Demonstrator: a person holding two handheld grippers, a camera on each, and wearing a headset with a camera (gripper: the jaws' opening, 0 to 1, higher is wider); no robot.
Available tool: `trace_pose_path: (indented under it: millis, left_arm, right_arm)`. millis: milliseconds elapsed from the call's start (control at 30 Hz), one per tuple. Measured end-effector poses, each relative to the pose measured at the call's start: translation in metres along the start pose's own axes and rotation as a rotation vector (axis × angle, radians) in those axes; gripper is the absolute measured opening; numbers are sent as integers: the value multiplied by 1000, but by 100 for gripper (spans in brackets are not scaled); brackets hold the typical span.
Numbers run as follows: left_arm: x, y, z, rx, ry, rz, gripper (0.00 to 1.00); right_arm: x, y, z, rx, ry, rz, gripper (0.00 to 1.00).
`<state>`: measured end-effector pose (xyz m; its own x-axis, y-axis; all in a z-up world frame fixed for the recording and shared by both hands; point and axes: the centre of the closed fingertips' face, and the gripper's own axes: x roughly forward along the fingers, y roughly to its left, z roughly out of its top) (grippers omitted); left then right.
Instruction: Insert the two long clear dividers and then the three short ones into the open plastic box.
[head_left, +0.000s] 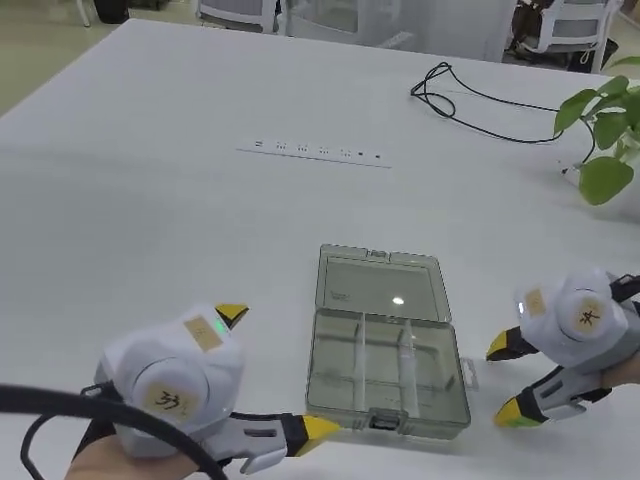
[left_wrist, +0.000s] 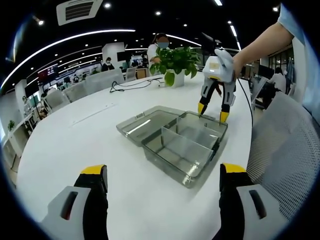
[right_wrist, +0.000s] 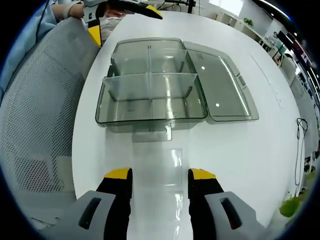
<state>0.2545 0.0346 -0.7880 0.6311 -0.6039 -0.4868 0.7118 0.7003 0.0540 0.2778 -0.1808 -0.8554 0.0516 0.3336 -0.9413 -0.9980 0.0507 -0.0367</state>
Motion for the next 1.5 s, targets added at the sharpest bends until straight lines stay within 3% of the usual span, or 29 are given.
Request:
trace_pose_path:
  millis: [633, 1133, 1500]
  left_arm:
    - [1, -1, 1, 3, -1, -6, 94]
    - [-1, 1, 3, -15, -14, 0, 94]
    - [0, -1, 3, -24, -16, -6, 94]
  right_arm:
    - [0, -4, 1, 36, 7, 10, 33]
    - [-1, -2, 1, 23, 40, -10, 32]
    - [-16, -17, 0, 46, 28, -106, 32]
